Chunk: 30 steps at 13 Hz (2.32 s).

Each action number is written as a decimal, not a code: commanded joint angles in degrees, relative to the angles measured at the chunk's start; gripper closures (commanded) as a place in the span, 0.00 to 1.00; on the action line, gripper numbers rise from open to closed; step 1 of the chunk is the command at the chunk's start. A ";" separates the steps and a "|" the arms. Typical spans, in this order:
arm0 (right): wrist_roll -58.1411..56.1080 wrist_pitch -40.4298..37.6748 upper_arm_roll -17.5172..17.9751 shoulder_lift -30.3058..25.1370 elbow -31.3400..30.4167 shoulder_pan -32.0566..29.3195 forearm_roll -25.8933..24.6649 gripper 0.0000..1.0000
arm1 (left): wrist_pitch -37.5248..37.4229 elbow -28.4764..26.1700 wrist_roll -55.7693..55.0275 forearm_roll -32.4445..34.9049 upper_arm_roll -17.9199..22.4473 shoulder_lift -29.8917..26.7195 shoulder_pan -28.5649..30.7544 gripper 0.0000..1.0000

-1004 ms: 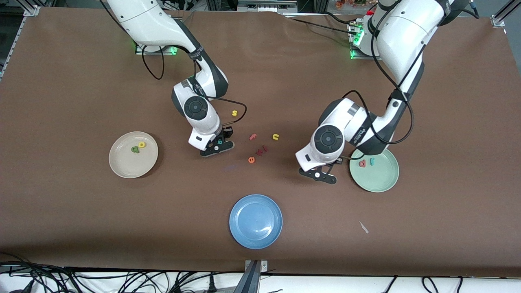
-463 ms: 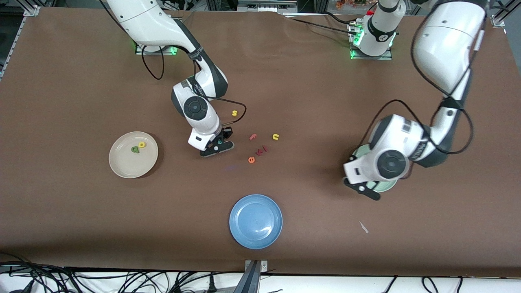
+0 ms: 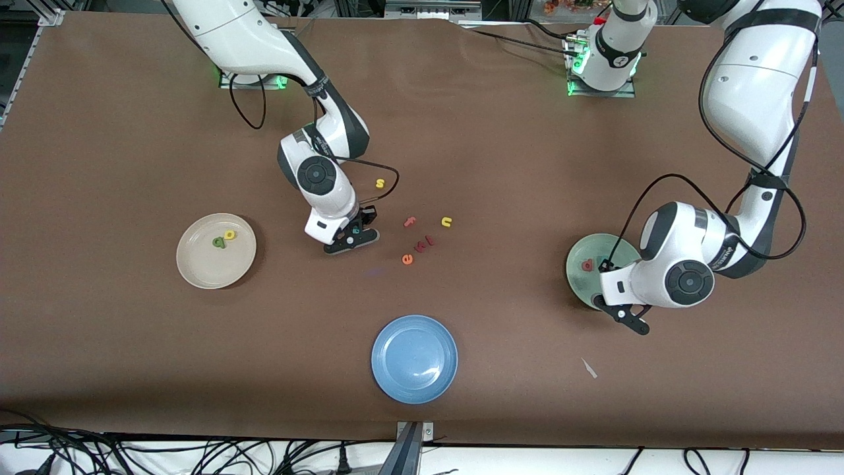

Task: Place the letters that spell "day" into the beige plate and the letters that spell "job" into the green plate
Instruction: 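Carry the blue o to the green plate while the right carries the y, then open the left gripper over the green plate while the right carries the y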

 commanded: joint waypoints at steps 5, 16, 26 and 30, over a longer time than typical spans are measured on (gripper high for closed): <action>-2.43 -8.39 -0.03 -0.82 4.61 -2.28 -0.49 0.90 | 6.25 -3.45 1.29 3.56 0.26 0.74 1.47 0.67; -28.61 -18.85 -13.11 -6.27 3.12 -3.42 0.30 0.90 | -12.45 0.49 0.42 1.45 -9.39 -10.77 1.12 0.00; -45.14 -15.97 -19.81 -5.31 1.18 -7.54 0.39 0.89 | -21.79 2.36 0.59 -10.12 -1.26 -28.07 -3.08 0.00; -51.38 -13.59 -19.54 -3.29 2.15 -12.03 0.56 0.85 | -15.56 -0.79 0.34 -19.38 6.06 -31.77 -5.21 0.00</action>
